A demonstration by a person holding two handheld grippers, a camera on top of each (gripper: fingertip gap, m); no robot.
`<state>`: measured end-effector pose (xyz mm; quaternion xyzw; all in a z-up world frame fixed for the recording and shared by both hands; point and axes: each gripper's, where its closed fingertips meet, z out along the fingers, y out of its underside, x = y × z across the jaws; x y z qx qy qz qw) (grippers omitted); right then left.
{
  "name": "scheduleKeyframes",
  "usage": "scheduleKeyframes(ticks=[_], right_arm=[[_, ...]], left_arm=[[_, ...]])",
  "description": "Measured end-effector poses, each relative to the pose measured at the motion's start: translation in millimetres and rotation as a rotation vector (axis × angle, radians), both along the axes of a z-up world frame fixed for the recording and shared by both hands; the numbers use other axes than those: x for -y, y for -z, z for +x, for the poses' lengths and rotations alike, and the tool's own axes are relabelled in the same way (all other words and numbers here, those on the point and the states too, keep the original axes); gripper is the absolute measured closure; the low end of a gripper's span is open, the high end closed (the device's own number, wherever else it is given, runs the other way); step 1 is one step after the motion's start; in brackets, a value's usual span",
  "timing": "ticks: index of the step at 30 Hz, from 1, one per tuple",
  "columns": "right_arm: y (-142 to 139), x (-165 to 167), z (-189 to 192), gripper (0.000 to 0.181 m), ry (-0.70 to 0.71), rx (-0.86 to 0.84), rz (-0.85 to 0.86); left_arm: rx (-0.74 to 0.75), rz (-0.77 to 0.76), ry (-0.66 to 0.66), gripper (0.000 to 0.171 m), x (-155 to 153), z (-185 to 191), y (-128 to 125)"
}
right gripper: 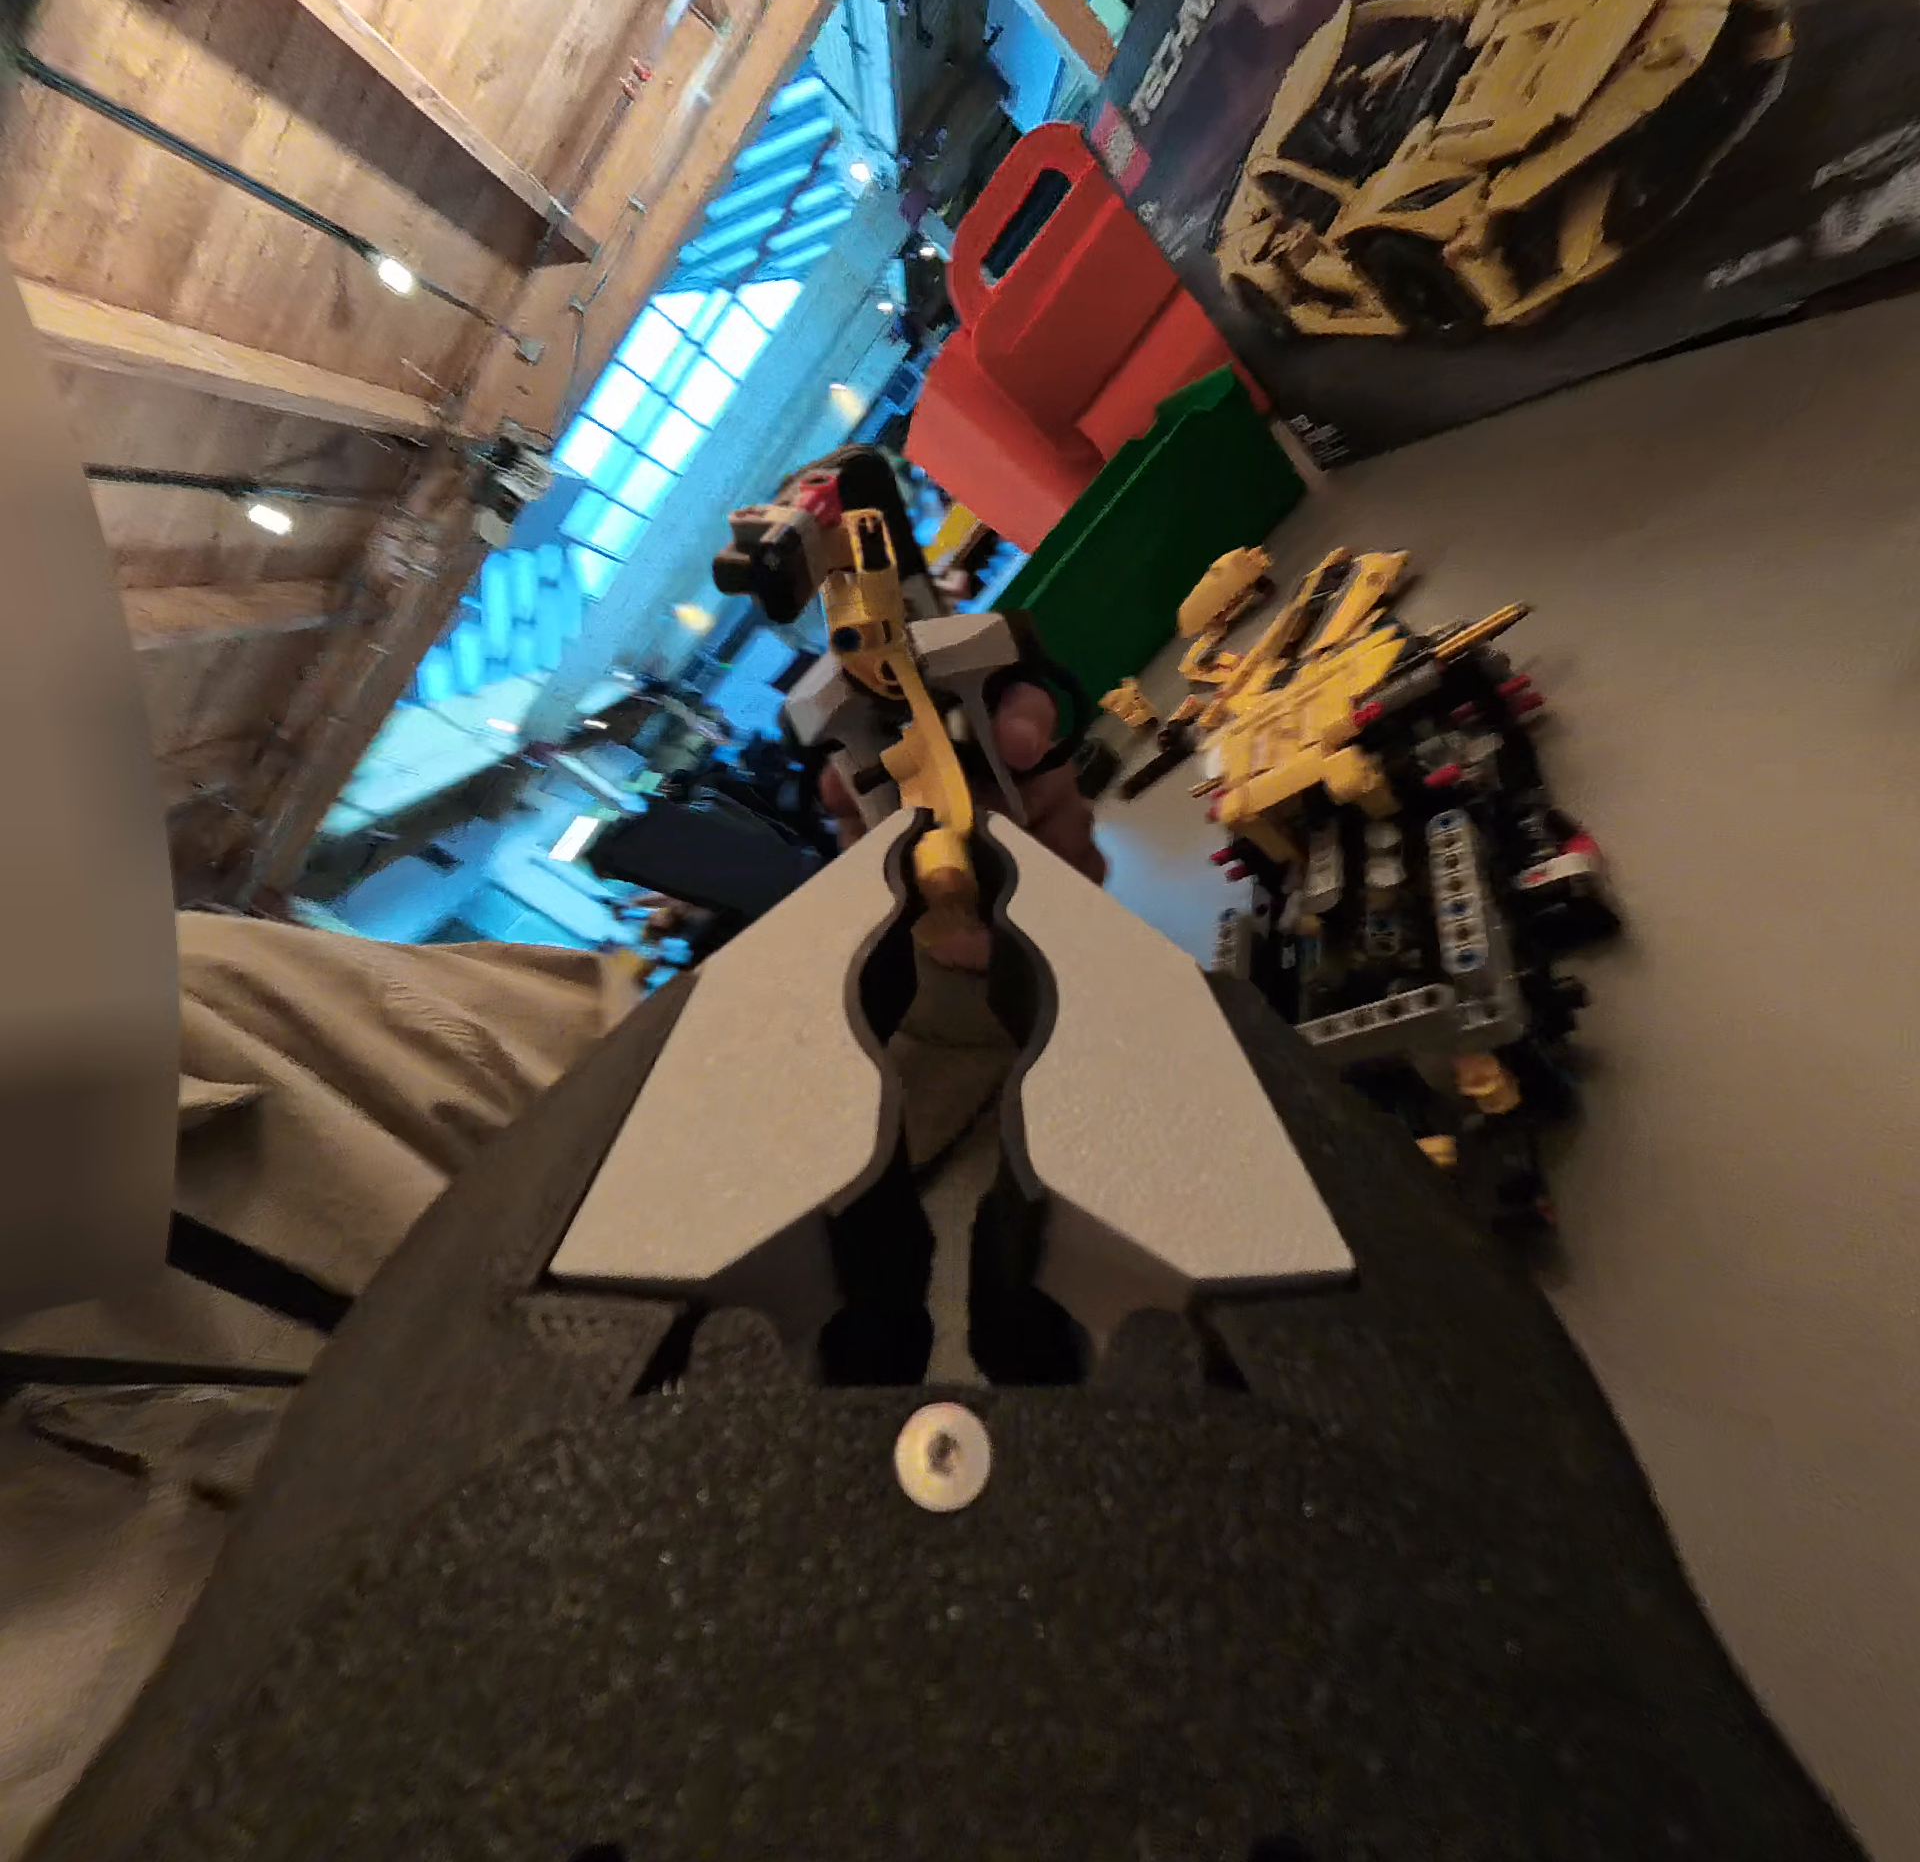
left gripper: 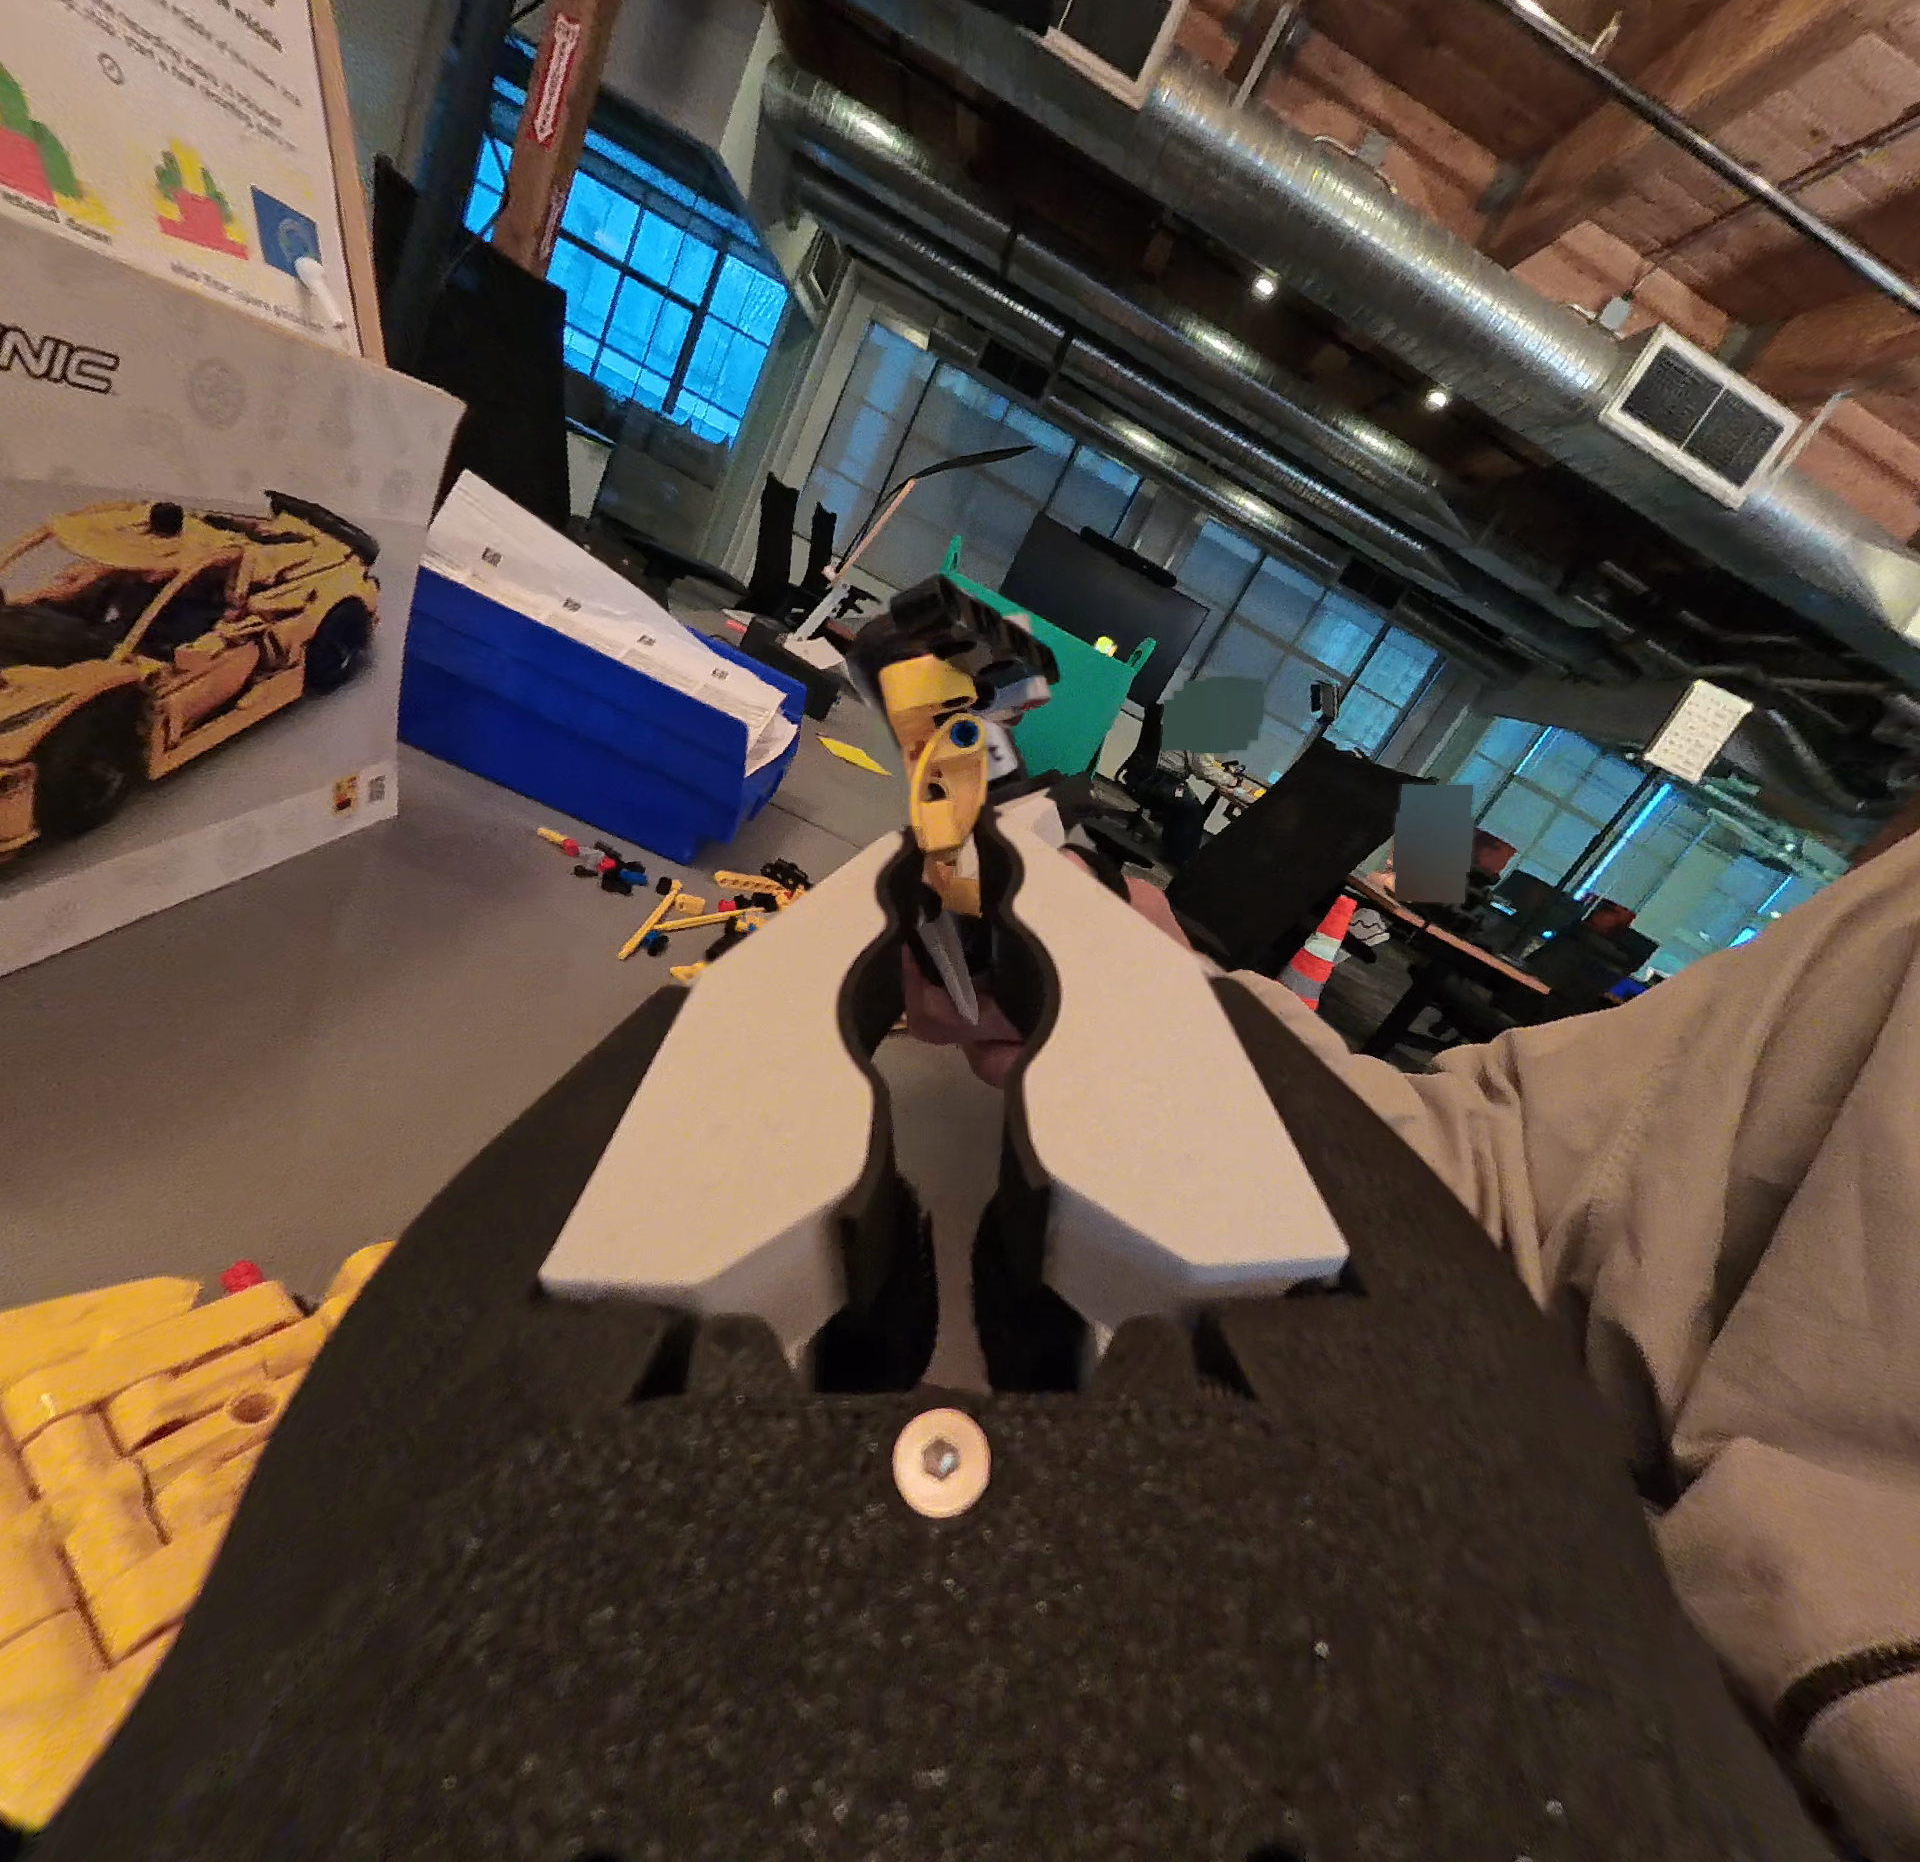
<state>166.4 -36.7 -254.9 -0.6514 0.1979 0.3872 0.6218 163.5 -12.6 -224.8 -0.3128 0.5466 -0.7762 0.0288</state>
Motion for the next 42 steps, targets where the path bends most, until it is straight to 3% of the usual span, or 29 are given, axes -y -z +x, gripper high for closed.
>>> scheduleKeyframes(ticks=[3, 6, 8, 11, 13, 21, 26, 29, 34, 42], right_arm=[[3, 4, 18, 0.153, 0.182, 0.345, -0.079], [-15, 15, 28, 0.146, 0.386, 0.743, -0.109], [-16, 9, 19, 0.138, 0.445, 0.901, -0.164], [6, -2, 24, 0.14, 0.573, 1.172, -0.378], [9, -6, 25, 0.152, 0.635, 1.328, -0.438], [3, -18, 16, 0.171, 0.656, 1.403, -0.426], [12, -20, 17, 0.167, 0.633, 1.415, -0.461], [11, -19, 19, 0.177, 0.643, 1.418, -0.463], [16, -19, 23, 0.178, 0.637, 1.425, -0.505], [18, -22, 23, 0.179, 0.59, 1.355, -0.562]], left_arm=[[0.008, -0.025, -0.026, 0.163, -7, 2, -3], [-0.025, -0.047, -0.116, 0.163, -19, 13, 0], [-0.055, 0.004, -0.2, 0.163, -23, 23, 10], [-0.064, 0.122, -0.3, 0.162, -23, 32, 23], [-0.038, 0.186, -0.319, 0.163, -17, 31, 24], [0.016, 0.268, -0.357, 0.163, -3, 28, 21], [0.001, 0.255, -0.331, 0.162, 0, 27, 23], [-0.005, 0.258, -0.327, 0.163, 0, 28, 25], [-0.018, 0.272, -0.341, 0.163, -2, 30, 29], [-0.032, 0.447, -0.453, 0.165, -8, 41, 41]])
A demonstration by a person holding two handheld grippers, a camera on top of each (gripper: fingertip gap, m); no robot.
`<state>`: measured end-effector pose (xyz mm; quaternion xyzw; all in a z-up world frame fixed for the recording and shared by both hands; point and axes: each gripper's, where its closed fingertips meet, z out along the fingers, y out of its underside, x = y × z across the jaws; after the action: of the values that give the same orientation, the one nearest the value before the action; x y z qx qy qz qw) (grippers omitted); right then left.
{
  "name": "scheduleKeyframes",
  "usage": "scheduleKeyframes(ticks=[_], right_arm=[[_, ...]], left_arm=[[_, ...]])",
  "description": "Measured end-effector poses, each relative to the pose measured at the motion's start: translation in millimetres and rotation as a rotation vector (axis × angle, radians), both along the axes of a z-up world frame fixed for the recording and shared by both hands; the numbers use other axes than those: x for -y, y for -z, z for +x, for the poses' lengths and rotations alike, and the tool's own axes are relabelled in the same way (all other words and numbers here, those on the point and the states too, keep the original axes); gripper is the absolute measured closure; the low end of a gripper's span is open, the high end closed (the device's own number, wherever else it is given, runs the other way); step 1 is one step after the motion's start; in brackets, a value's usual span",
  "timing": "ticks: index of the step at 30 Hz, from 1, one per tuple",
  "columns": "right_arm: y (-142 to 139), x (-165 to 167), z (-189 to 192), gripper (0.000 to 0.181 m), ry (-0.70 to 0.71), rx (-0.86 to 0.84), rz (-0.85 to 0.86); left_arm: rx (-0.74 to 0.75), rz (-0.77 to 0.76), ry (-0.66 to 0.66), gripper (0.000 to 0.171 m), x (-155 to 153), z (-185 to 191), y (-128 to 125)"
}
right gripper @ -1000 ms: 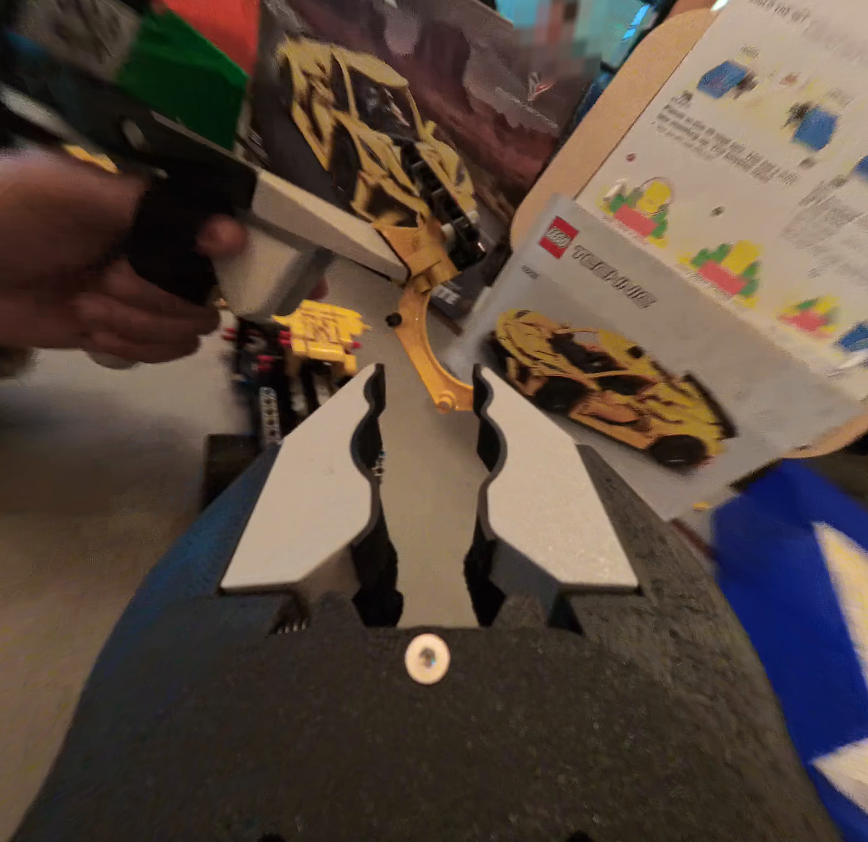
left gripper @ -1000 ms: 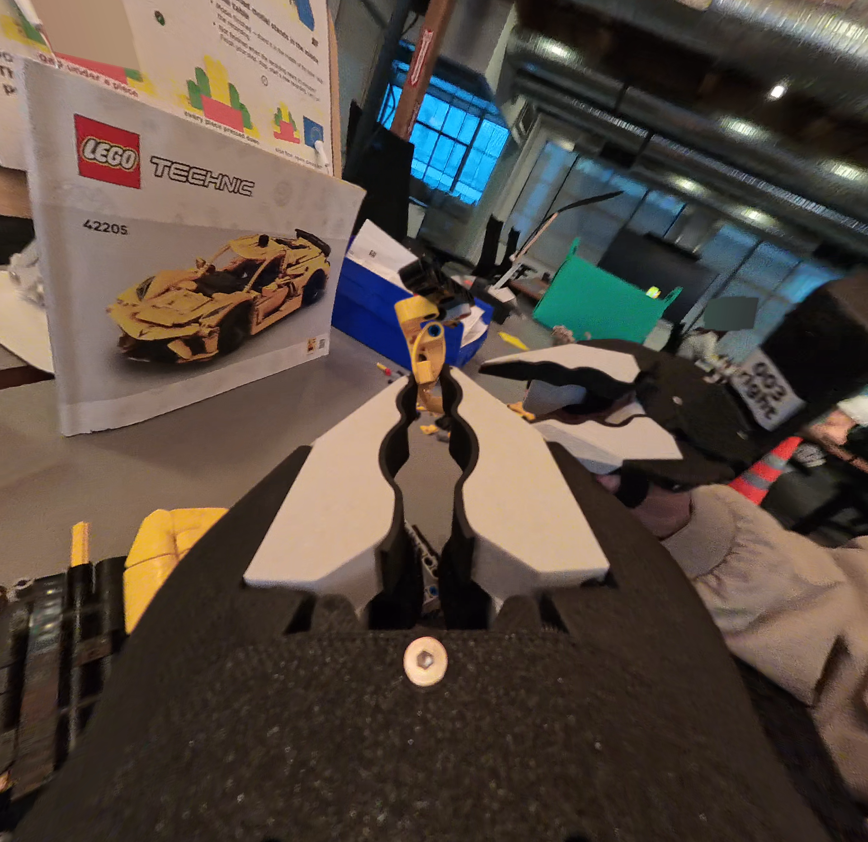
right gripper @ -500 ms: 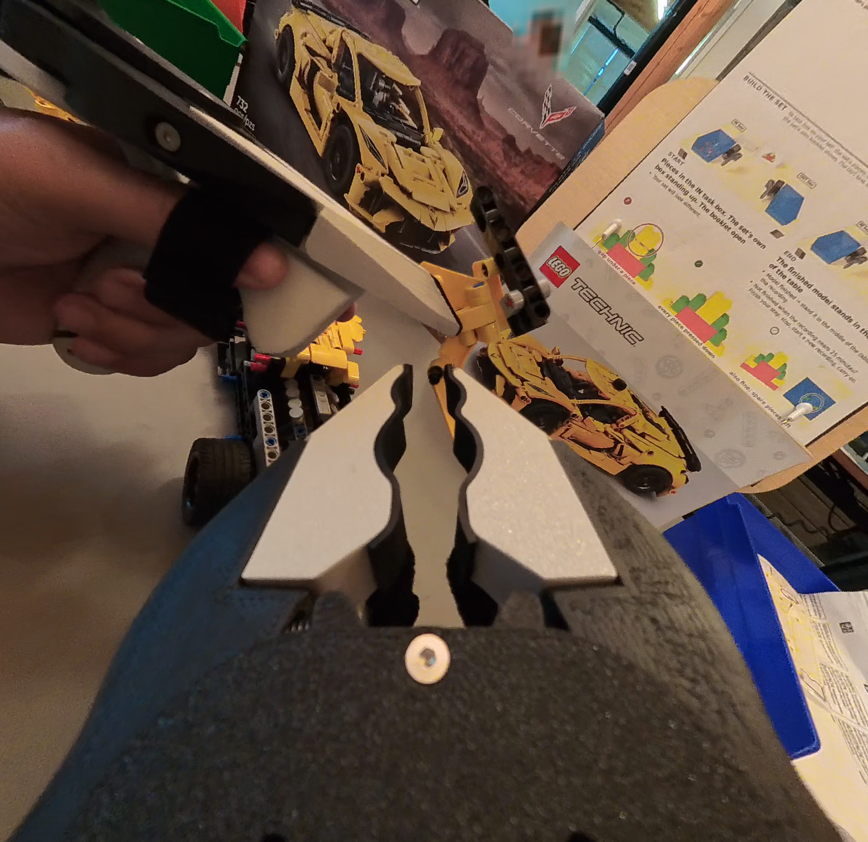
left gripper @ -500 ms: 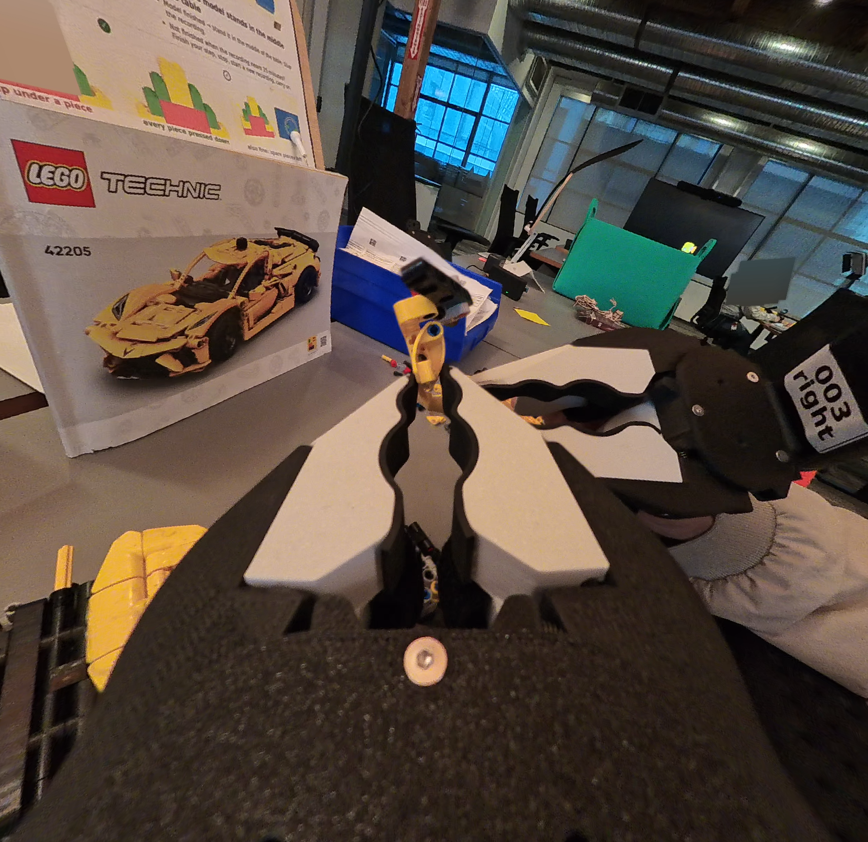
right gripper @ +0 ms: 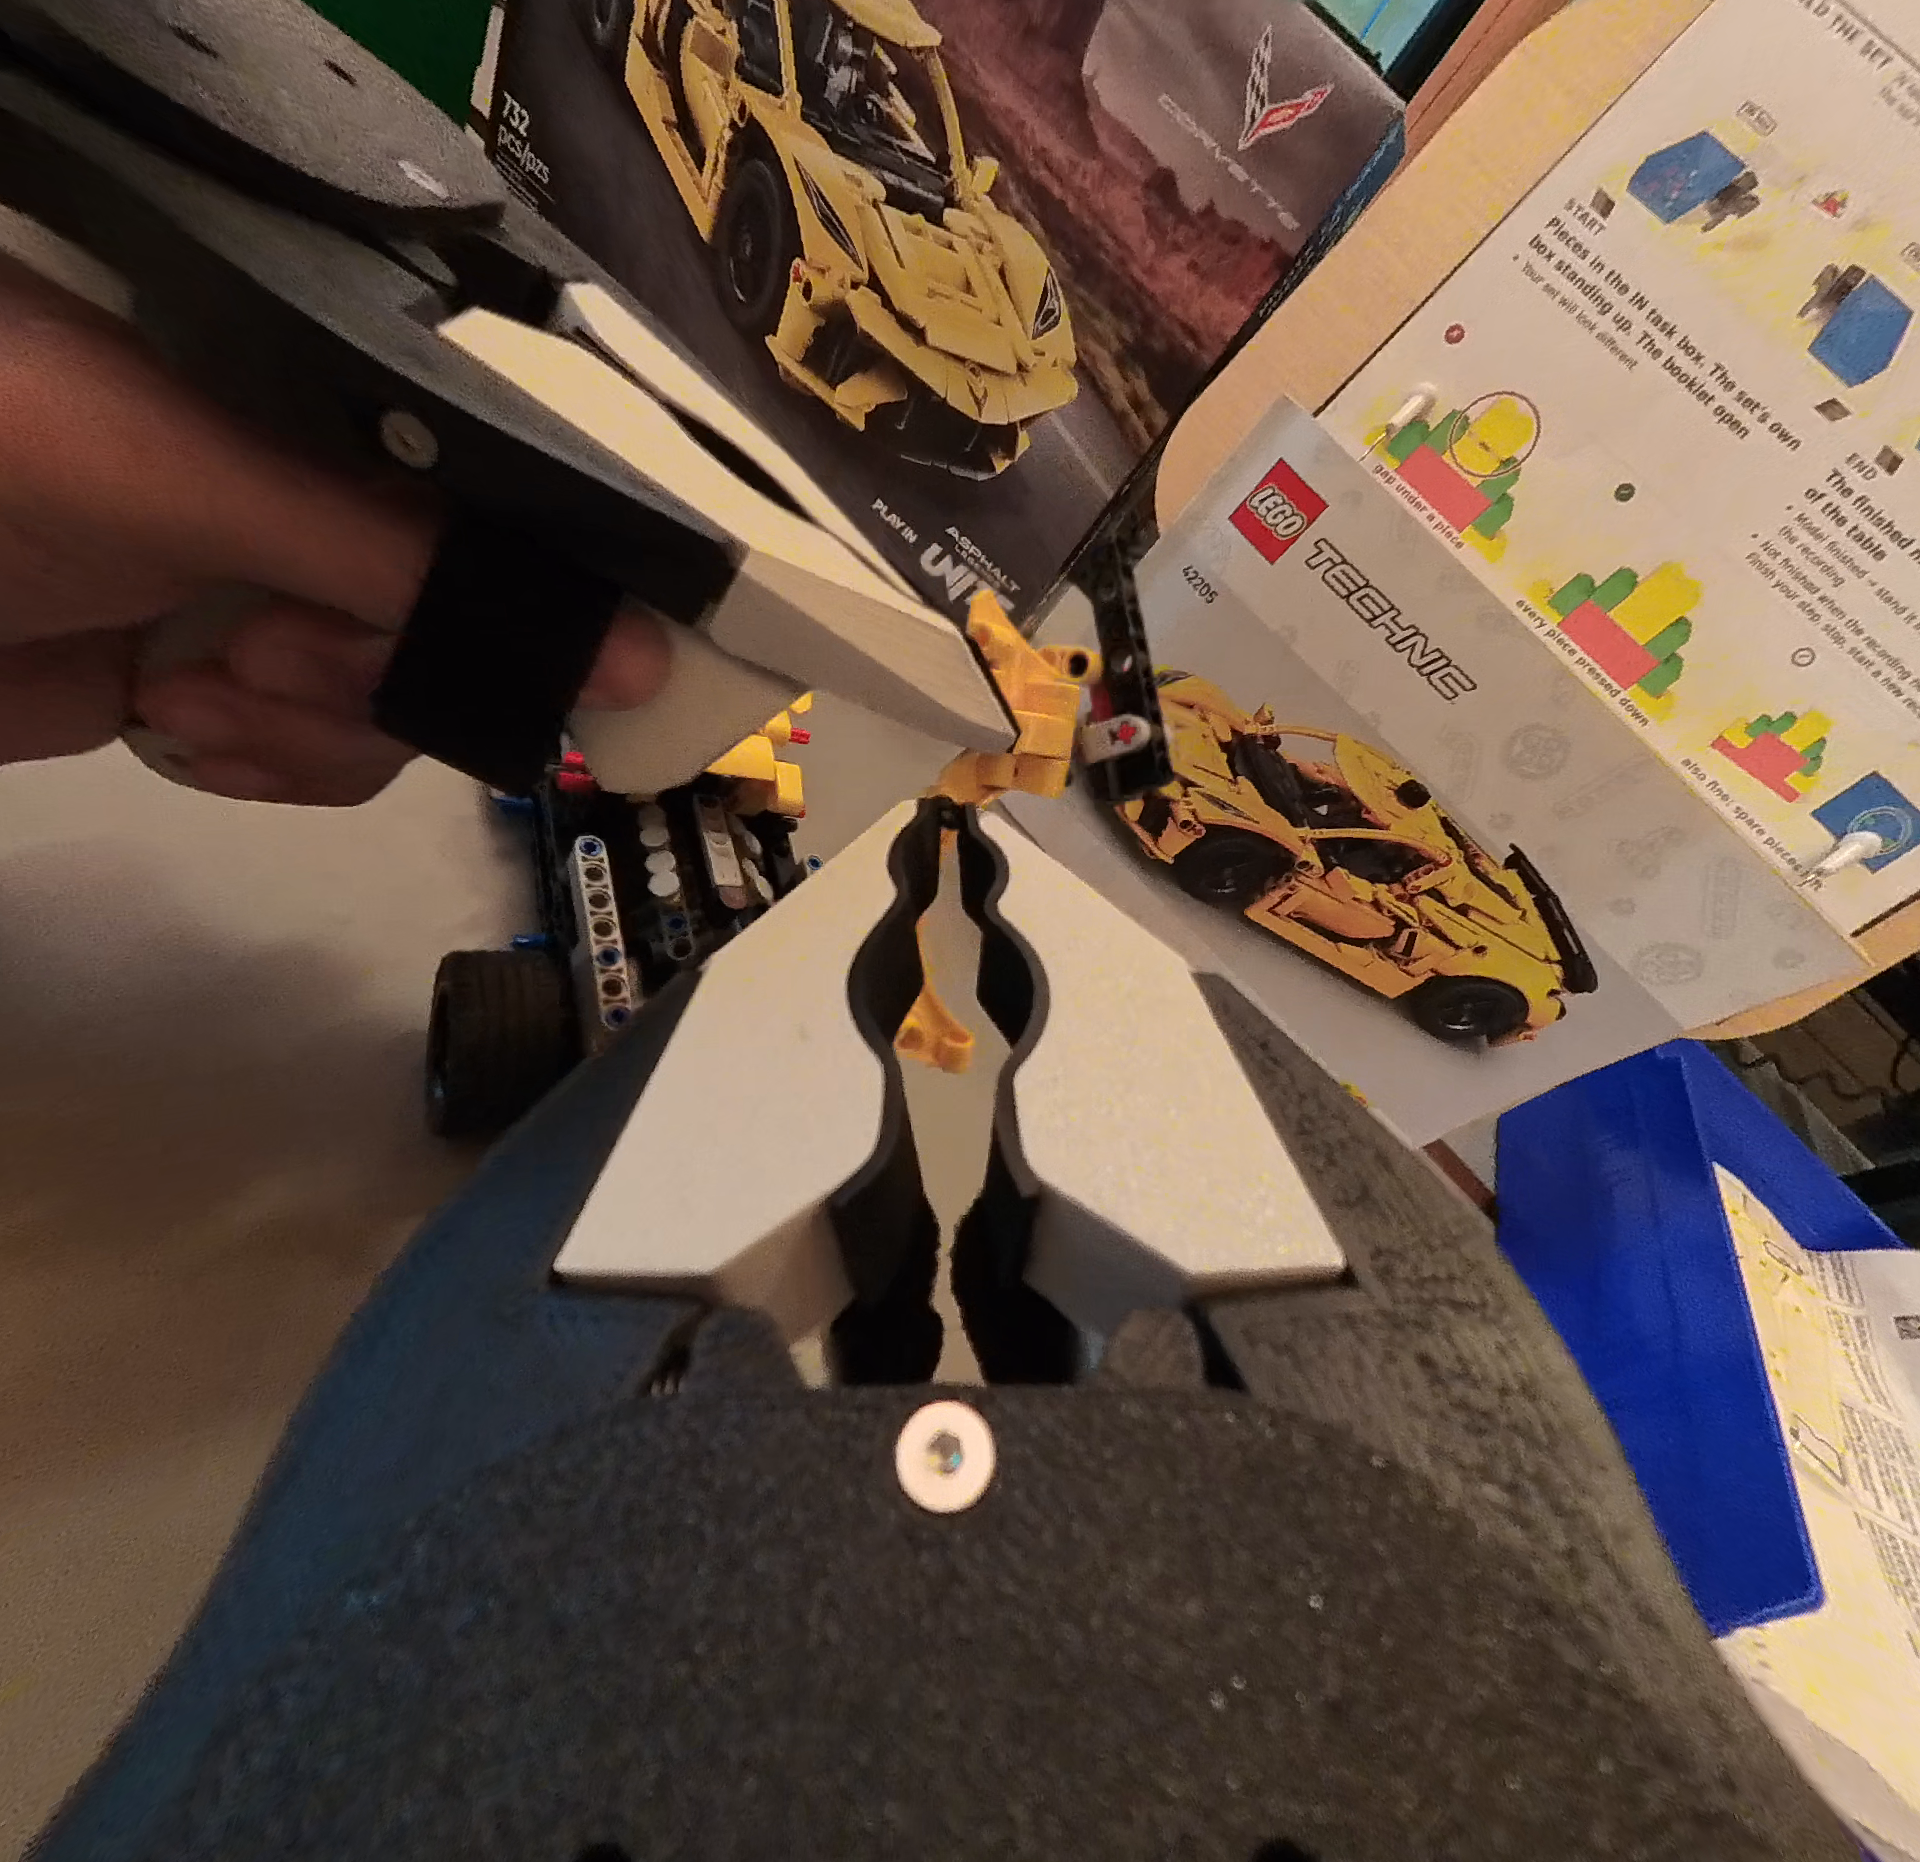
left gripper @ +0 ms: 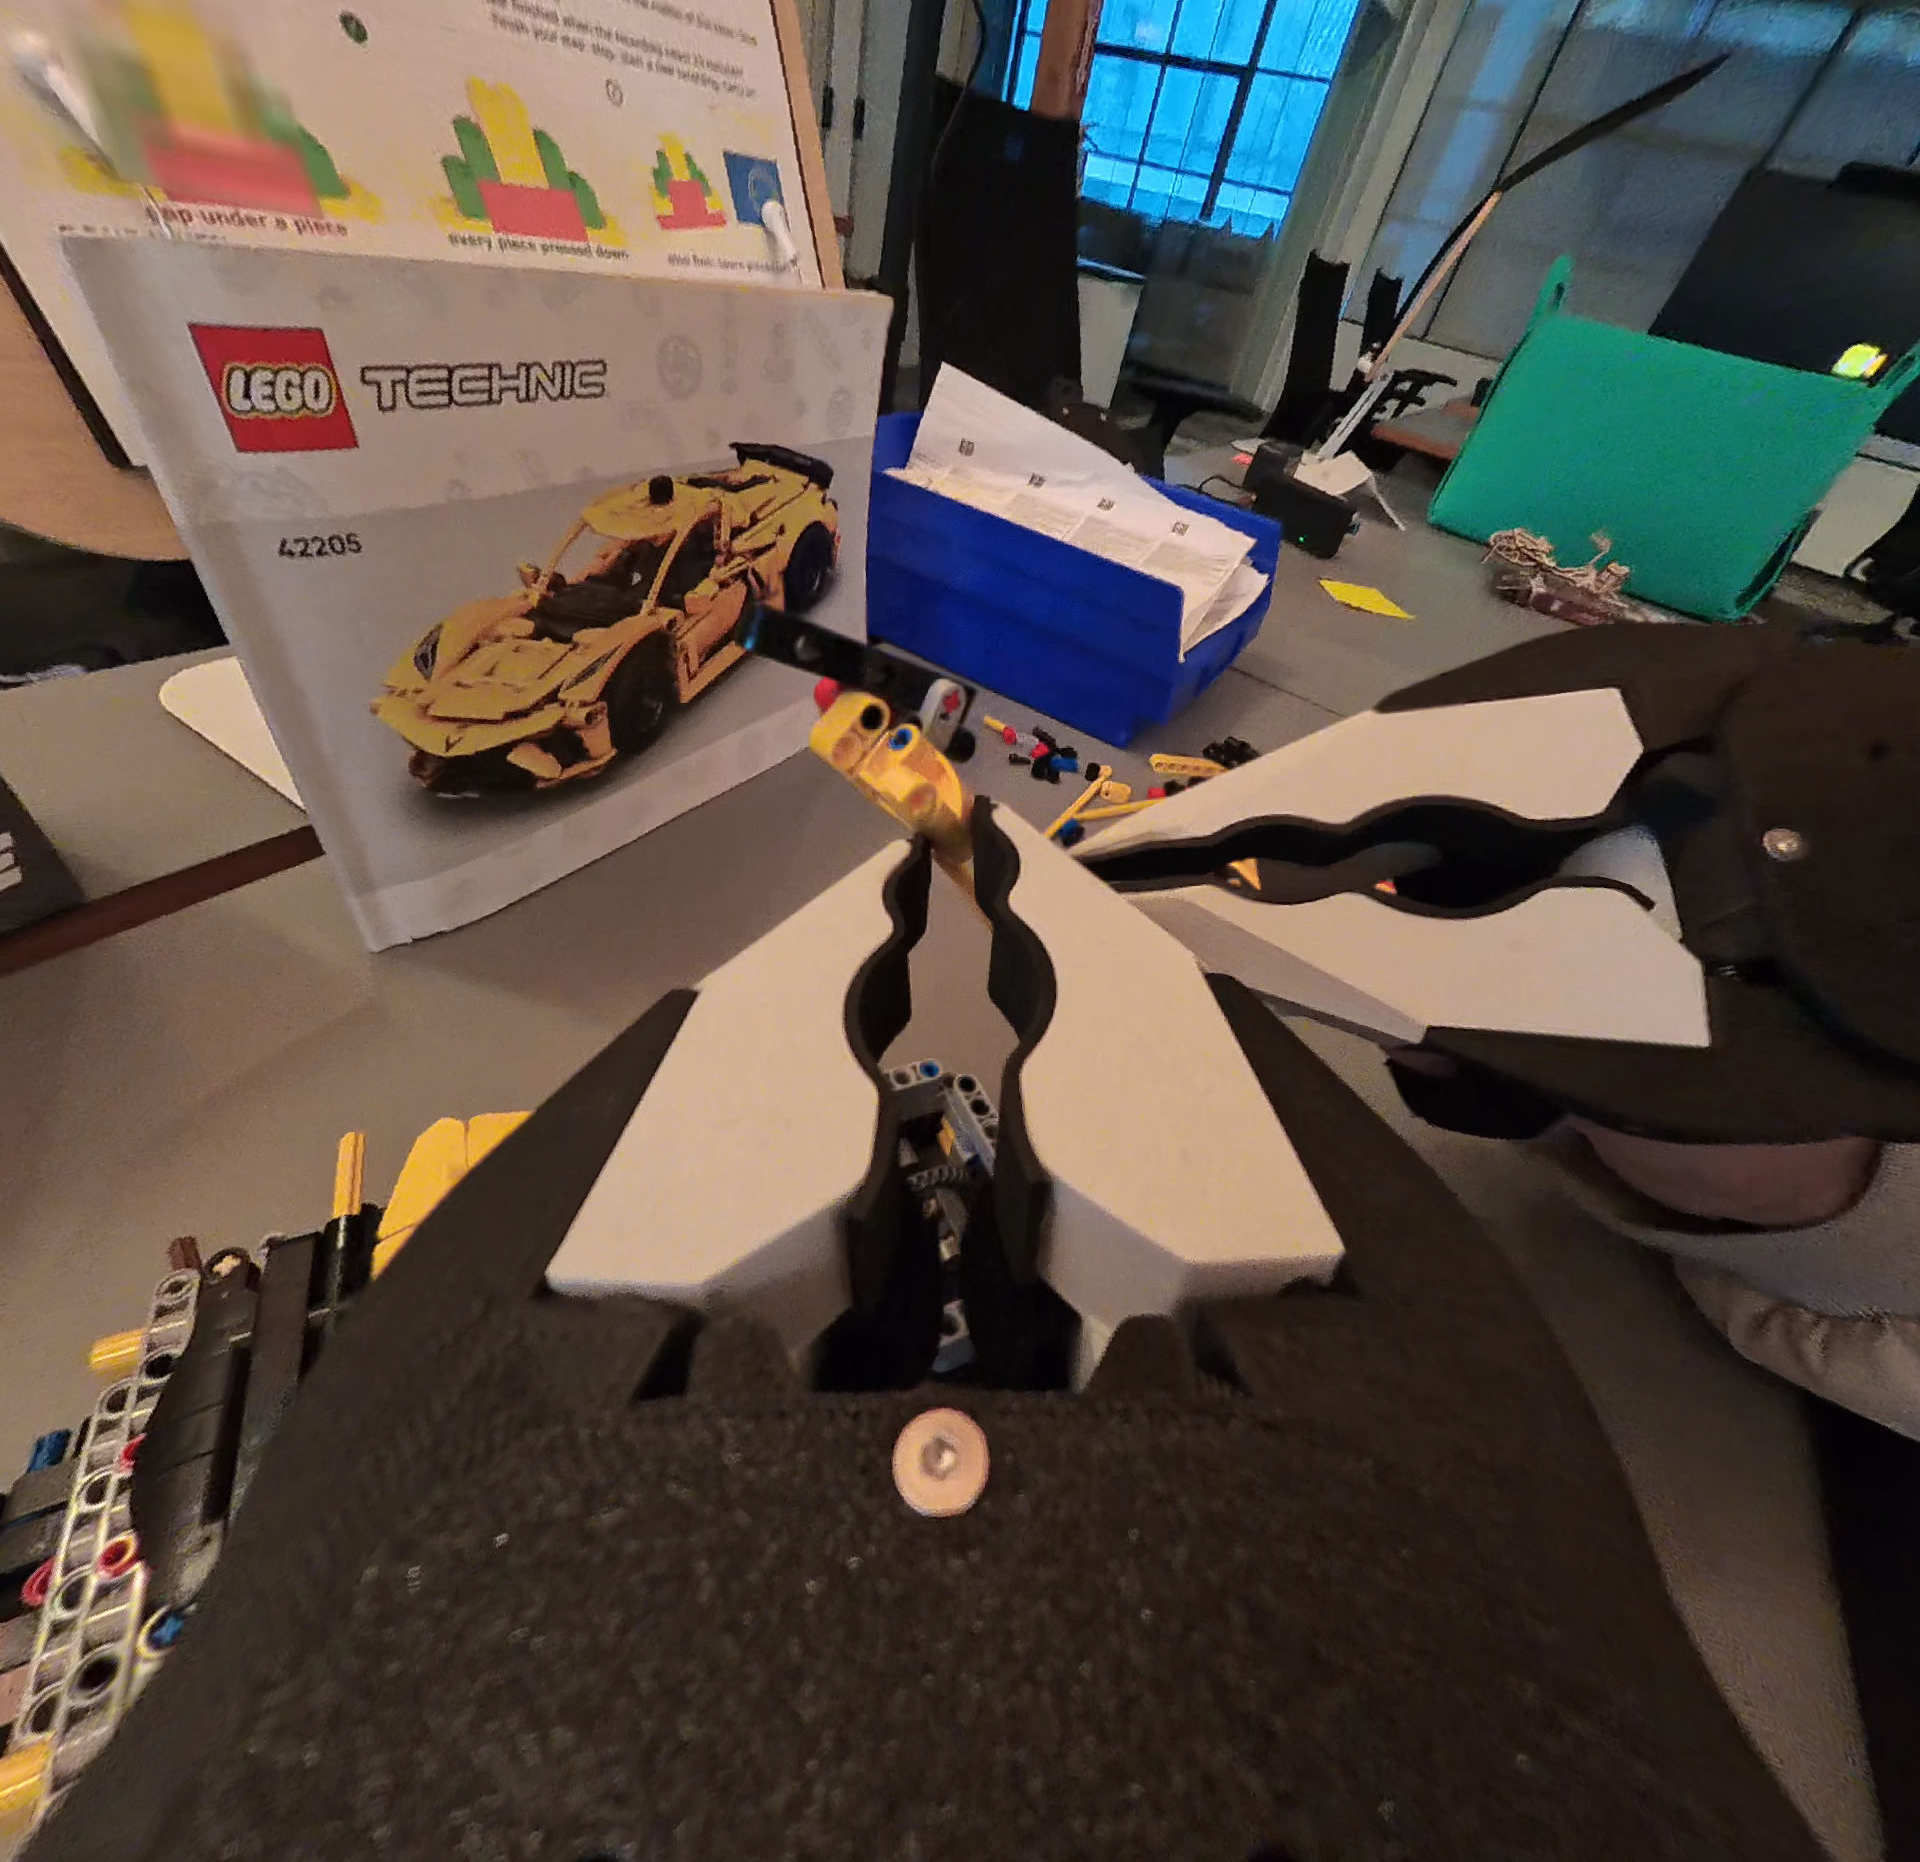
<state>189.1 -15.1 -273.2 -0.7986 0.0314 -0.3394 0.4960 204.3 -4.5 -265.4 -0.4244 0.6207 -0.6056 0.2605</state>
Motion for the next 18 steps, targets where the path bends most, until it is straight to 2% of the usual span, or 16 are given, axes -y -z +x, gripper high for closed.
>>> scheduleKeyframes(ticks=[5, 6, 8, 10, 12, 14, 15, 18], right_arm=[[-5, -5, -8, 0.18, -0.087, -0.216, 0.149], [-7, -6, -11, 0.179, -0.128, -0.317, 0.21], [-18, -4, -18, 0.179, -0.239, -0.547, 0.381], [-29, 4, -17, 0.18, -0.327, -0.746, 0.534], [-36, 13, -11, 0.18, -0.369, -0.868, 0.651], [-36, 17, -7, 0.18, -0.37, -0.904, 0.694], [-35, 17, -6, 0.18, -0.357, -0.889, 0.692], [-35, 12, -10, 0.18, -0.343, -0.802, 0.664]], left_arm=[[0.017, 0.014, 0.054, 0.165, -2, -6, -6], [0.029, -0.012, 0.102, 0.164, -1, -10, -10], [0.017, -0.16, 0.218, 0.163, -4, -20, -23], [0.071, -0.258, 0.23, 0.144, -18, -25, -42], [0.085, -0.11, 0.236, 0.138, -14, -30, -35], [0.06, 0.001, 0.253, 0.13, 5, -34, -24], [0.045, 0.033, 0.27, 0.129, 16, -35, -19], [0.024, 0.141, 0.201, 0.129, 32, -27, -5]])
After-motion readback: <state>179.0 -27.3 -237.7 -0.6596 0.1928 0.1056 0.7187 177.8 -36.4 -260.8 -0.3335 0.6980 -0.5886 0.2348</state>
